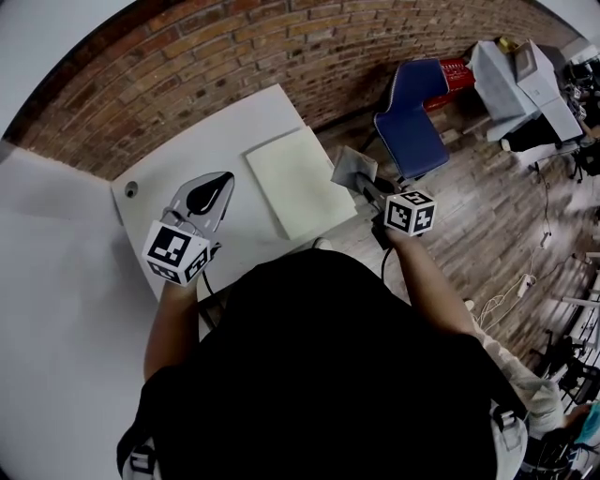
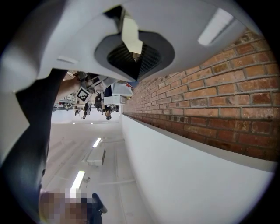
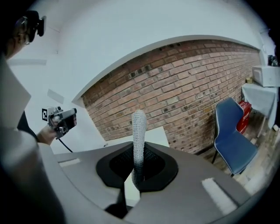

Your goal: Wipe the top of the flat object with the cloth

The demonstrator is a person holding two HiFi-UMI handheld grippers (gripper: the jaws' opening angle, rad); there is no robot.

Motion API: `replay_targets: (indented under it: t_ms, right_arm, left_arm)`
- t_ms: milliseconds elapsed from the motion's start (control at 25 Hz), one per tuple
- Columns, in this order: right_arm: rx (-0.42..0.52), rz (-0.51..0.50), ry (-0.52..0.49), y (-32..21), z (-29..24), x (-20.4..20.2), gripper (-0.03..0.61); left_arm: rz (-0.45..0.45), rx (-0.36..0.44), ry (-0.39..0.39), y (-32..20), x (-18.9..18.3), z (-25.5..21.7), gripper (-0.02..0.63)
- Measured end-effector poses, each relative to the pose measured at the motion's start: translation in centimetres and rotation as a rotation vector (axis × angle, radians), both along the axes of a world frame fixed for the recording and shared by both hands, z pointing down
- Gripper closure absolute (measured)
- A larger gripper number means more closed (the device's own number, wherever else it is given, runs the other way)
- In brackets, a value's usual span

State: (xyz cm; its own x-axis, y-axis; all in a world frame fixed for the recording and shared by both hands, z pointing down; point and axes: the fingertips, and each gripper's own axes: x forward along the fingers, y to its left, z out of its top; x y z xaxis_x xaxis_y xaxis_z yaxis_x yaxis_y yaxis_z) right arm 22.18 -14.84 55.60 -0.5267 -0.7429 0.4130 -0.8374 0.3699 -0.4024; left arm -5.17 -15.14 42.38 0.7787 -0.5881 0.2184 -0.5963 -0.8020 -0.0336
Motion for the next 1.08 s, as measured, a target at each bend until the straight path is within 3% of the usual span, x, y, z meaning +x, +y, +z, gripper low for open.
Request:
replay_targets:
  t_ms: [680, 1080]
  right_arm:
    - [0.192, 0.086, 0.047, 1.1, -7.4, 0.5, 0.569]
    - [0.223, 0.143, 0.061, 3.0, -7.9, 0.9, 0.569]
  left_arm:
    - [0.054, -0.001, 0.001, -0.6, 0.5, -0.2, 0.612]
    - [0.083, 0.007, -0.001, -0.1, 1.0, -0.2, 0.612]
